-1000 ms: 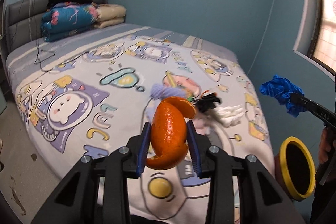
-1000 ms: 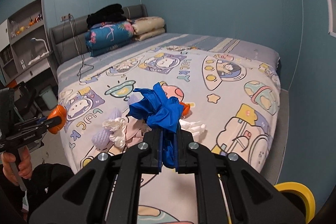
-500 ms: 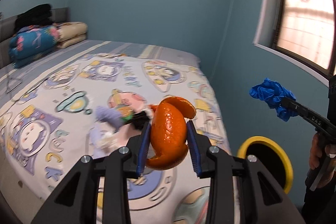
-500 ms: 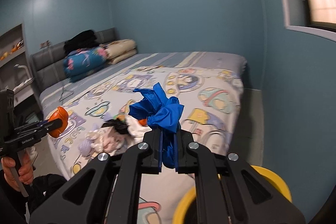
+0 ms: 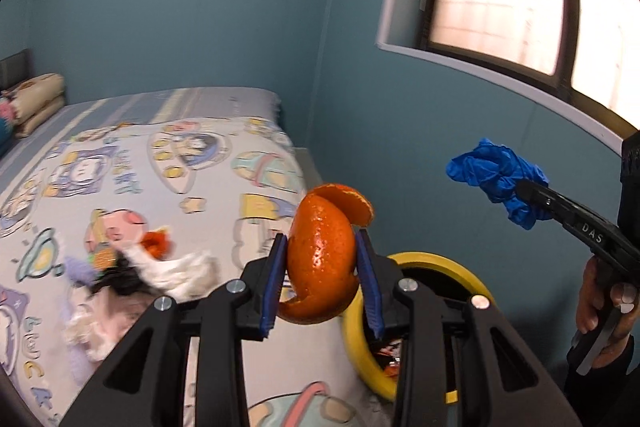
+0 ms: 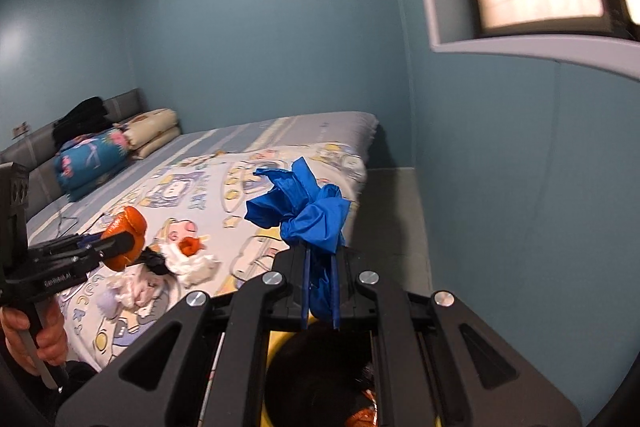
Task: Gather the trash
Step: 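Carry the orange peel and blue glove over the bin with both tools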
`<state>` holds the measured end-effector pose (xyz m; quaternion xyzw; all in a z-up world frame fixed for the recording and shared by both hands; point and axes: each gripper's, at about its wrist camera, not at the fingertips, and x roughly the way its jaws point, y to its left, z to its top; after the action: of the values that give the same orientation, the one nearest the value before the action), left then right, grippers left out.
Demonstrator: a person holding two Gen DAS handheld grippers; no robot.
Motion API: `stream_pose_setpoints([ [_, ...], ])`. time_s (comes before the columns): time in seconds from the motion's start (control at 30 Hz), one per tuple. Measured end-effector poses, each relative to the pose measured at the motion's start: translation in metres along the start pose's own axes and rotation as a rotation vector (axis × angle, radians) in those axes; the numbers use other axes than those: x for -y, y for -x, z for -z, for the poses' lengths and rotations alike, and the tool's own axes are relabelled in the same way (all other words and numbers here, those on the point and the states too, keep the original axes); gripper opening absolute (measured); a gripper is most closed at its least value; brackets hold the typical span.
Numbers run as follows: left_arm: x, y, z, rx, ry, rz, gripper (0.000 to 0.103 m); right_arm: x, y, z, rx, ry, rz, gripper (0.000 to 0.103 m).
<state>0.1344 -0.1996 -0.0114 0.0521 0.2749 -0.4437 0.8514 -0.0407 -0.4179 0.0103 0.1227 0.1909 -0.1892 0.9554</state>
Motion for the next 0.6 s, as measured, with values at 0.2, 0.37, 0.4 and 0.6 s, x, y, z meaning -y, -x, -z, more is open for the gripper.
stream_pose_setpoints([
  [0.2, 0.035, -0.036, 0.016, -0.055, 0.010, 0.091, 0.033, 0.020, 0.003, 0.012, 0.000, -0.033, 0.036, 0.007],
  [0.37, 0.053, -0.049, 0.028, -0.099, -0.027, 0.108, 0.033, 0.028, -0.002, 0.022, -0.017, -0.047, 0.059, 0.007],
  [0.4, 0.056, -0.051, 0.029, -0.106, -0.032, 0.107, 0.033, 0.031, -0.003, 0.023, -0.025, -0.052, 0.059, 0.007],
  [0.6, 0.074, -0.068, 0.045, -0.175, -0.060, 0.129, 0.033, 0.041, -0.010, 0.032, -0.069, -0.069, 0.063, 0.007],
])
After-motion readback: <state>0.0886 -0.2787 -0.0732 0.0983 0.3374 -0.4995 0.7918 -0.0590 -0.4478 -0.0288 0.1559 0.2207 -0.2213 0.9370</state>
